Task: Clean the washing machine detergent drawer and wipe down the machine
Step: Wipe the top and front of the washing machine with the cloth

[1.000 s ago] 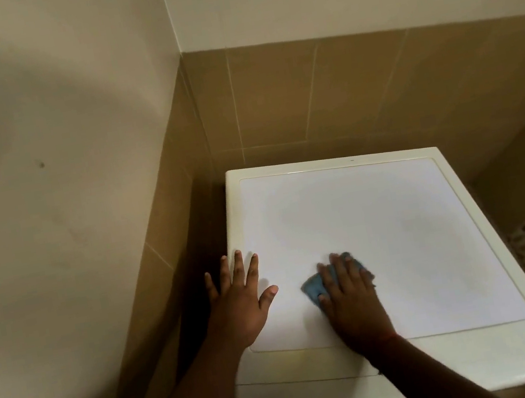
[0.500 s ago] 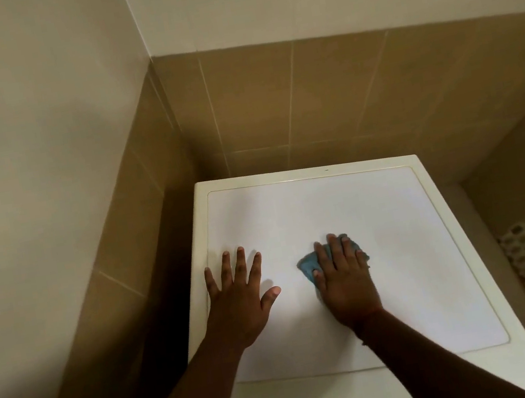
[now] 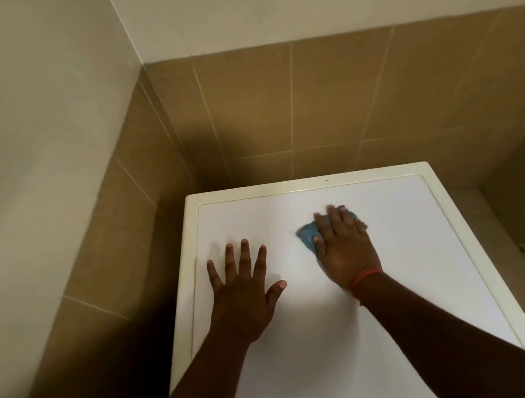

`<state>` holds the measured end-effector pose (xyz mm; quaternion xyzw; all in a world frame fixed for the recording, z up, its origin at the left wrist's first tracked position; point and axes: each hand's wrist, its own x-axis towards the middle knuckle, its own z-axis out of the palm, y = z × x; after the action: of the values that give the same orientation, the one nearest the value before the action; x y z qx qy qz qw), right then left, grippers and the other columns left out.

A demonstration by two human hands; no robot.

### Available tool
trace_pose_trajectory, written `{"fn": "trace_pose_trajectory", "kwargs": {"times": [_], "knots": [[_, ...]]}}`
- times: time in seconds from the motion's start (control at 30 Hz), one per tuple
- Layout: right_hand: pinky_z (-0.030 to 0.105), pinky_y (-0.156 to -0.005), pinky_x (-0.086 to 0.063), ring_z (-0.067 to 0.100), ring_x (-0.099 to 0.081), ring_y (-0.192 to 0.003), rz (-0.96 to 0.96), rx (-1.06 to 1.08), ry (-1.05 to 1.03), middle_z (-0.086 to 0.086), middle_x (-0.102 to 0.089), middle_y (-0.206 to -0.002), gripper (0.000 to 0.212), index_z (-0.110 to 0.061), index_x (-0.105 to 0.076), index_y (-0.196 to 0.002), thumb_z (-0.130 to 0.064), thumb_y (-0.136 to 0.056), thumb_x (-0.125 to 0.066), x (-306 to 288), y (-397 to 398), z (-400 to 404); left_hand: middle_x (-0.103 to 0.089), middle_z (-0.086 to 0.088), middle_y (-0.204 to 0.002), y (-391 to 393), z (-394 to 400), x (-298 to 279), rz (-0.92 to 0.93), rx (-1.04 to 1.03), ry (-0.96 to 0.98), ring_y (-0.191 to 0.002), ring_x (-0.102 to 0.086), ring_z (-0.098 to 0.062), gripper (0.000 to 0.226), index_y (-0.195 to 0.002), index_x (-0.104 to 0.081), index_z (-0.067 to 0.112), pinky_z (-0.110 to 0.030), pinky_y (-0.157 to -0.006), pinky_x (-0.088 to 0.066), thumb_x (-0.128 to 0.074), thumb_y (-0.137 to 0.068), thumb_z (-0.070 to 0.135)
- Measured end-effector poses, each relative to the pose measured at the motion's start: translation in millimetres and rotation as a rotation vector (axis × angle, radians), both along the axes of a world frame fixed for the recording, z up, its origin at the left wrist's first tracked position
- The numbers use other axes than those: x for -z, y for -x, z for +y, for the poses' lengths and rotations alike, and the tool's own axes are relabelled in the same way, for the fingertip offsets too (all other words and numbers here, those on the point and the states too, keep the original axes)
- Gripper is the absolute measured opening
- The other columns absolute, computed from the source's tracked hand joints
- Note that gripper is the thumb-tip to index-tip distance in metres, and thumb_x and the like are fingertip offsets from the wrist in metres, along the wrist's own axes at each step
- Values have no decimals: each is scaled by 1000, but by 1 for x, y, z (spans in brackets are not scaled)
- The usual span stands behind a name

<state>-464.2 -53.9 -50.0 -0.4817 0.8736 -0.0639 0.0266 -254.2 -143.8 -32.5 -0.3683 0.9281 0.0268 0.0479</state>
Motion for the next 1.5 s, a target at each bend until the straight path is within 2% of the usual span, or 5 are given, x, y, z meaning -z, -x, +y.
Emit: {"fn": "trace_pose_trajectory", "kwargs": {"times": [0.2, 0.33, 0.9, 1.07, 1.5], "knots": [[50, -116, -24, 33, -24, -146, 36, -328, -47, 11, -31, -157, 60, -19, -36, -149, -45, -99, -18, 1, 0, -25, -28, -14, -159, 9, -18, 3, 16, -2, 49, -145, -25, -41, 82, -152, -32, 24, -68, -112, -19, -7, -91, 73], [53, -116, -22, 39, -24, -144, 12, 83, -26, 17, -30, -156, 61, -14, -36, -149, -42, -97, -18, 4, 19, -49, -20, -12, -162, 8, -31, 1, 20, -14, 82, -148, -17, -40, 84, -155, -24, 26, -68, -114, -13, 1, -90, 74], [51, -118, -13, 37, -16, -147, -10, 53, -18, 17, -21, -159, 60, -14, -26, -152, -41, -100, -20, 2, -15, -143, 16, -6, -163, -35, -75, -5, -29, -63, 53, -149, 16, -37, 87, -154, 12, 32, -67, -114, 4, 16, -79, 75], [46, -120, -12, 31, -12, -149, 4, -426, -33, 10, -18, -162, 57, -20, -23, -154, -46, -103, -17, -1, -44, -172, 11, -7, -164, -49, -83, -4, 3, -67, 46, -149, 14, -36, 86, -155, 7, 32, -66, -114, 6, 14, -81, 75], [49, -121, -11, 34, -15, -148, -67, -240, -8, 14, -22, -159, 55, -17, -24, -153, -41, -103, -23, 1, -103, -248, -14, -11, -163, -80, -93, 13, 98, -108, 52, -150, -8, -38, 81, -155, -17, 27, -65, -116, -5, 0, -90, 73]]}}
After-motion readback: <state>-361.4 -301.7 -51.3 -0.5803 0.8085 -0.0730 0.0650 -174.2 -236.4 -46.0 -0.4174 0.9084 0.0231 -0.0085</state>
